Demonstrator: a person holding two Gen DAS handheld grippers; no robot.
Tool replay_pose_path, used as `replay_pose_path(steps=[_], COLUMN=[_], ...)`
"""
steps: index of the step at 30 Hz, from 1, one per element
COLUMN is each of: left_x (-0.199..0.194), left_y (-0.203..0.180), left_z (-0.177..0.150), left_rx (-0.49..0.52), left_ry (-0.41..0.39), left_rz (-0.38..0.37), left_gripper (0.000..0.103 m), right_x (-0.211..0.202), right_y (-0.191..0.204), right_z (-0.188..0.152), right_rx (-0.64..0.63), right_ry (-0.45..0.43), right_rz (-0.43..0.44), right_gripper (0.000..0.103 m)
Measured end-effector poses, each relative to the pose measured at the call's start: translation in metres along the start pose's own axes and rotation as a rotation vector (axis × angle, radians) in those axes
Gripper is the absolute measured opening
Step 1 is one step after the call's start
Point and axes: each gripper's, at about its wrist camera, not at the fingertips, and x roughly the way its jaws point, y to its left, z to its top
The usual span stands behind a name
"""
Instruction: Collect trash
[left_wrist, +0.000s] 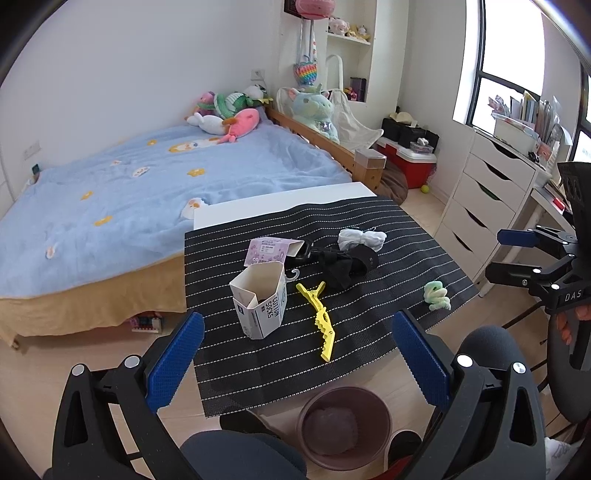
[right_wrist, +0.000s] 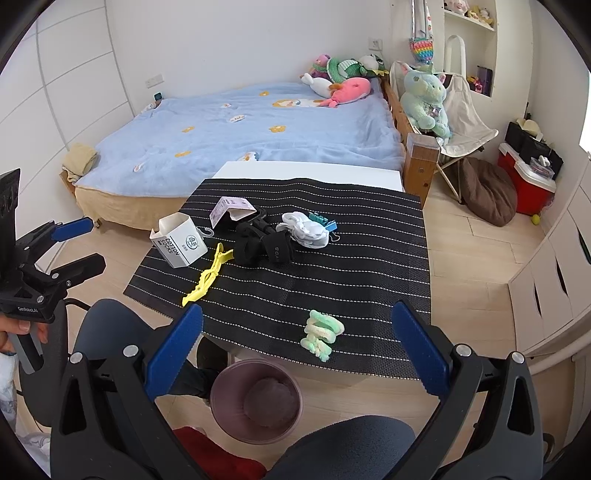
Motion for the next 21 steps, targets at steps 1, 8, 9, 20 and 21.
replay_pose_path(steps=[1, 8, 9, 20, 21], left_x=[0.0001, 0.001, 0.001, 0.0011, 0.0011], left_y=[0.0001, -0.0007, -0.0008, -0.0029, -0.0028], left_z=[-0.0002, -0.0008, -0.0006, 0.0, 0.0002], left_rx=[-0.001, 0.0, 0.001, 0.01, 0.01], left_ry=[0.0, -0.001, -0.002, 0.005, 0.006], left_rz=[0.0, 0.011, 0.011, -0.007, -0.006], left_gripper=[0.098, 0.098, 0.098, 0.098, 0.098], right_x=[0.0, -0.0005, -0.0017, -0.0051, -0.0051], right_y=[0.0003, -0.0012, 0.001, 0.0013, 0.001], right_z=[0.0001, 0.0005, 0.0006, 0.0007, 0.0008], right_rx=[-0.001, 0.0, 0.0, 0.002, 0.002], right_ry=[0.0, -0.003, -0.001, -0.008, -0.006], right_rz=[-0.001, 0.002, 0.003, -0.005, -0.007], right_gripper=[0.1, 0.1, 0.1, 0.1, 0.1])
